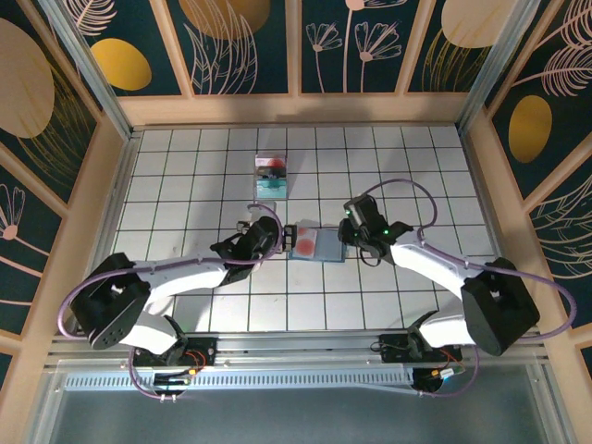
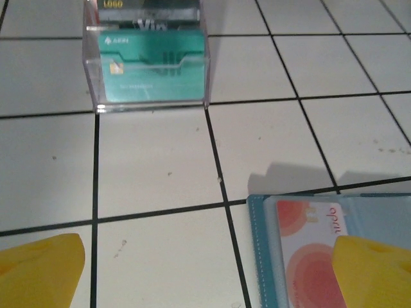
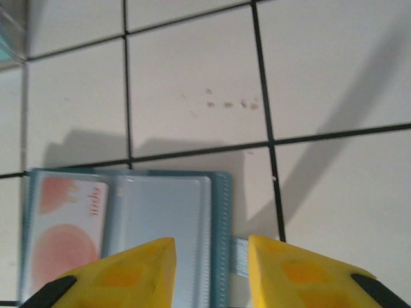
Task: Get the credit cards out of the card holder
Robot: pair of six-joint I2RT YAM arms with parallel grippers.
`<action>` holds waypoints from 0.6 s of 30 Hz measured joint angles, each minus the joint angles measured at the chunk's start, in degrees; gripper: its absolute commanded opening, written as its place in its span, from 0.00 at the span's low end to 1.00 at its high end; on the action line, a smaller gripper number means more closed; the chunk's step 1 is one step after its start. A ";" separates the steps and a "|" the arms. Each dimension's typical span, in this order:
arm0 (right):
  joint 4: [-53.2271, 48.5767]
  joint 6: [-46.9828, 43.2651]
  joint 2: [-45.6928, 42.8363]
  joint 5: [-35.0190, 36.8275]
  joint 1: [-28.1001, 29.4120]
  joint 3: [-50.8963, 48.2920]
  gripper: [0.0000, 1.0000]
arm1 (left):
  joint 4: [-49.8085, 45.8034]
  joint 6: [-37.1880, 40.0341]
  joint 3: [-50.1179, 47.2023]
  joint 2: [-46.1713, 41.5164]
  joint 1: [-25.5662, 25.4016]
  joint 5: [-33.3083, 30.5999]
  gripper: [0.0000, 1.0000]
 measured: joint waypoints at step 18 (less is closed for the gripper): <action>8.83 6.86 10.38 -19.26 1.90 2.01 0.22 | -1.05 -4.98 1.22 11.23 1.62 4.83 0.99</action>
